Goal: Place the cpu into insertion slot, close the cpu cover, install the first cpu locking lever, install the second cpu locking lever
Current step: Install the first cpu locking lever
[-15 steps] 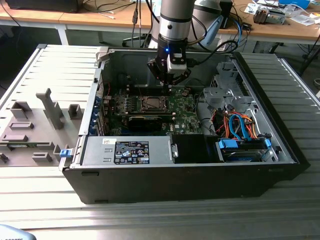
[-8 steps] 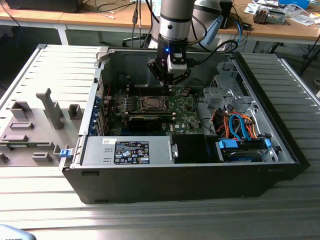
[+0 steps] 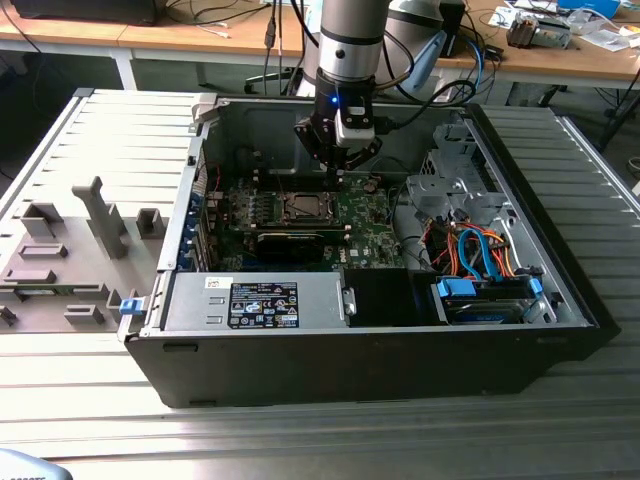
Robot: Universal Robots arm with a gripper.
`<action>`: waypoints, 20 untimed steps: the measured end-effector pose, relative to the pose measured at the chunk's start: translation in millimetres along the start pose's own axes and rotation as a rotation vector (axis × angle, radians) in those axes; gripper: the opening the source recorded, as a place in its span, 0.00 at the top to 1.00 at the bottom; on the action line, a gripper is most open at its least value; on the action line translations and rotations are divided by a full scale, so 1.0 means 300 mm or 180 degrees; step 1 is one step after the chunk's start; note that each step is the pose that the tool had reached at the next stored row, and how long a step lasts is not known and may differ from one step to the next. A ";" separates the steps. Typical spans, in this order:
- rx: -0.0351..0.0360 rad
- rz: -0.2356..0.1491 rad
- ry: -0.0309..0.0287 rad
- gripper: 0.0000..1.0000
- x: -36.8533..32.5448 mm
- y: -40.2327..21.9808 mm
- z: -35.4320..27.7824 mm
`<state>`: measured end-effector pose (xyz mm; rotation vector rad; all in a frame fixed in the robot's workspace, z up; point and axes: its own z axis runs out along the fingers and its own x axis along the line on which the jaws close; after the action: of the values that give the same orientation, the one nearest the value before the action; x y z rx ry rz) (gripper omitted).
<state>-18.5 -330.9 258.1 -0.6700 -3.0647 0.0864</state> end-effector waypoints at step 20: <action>-0.0001 -0.0064 -0.0004 0.89 0.000 0.000 0.000</action>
<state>-18.5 -330.9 258.1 -0.6391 -3.0719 0.0865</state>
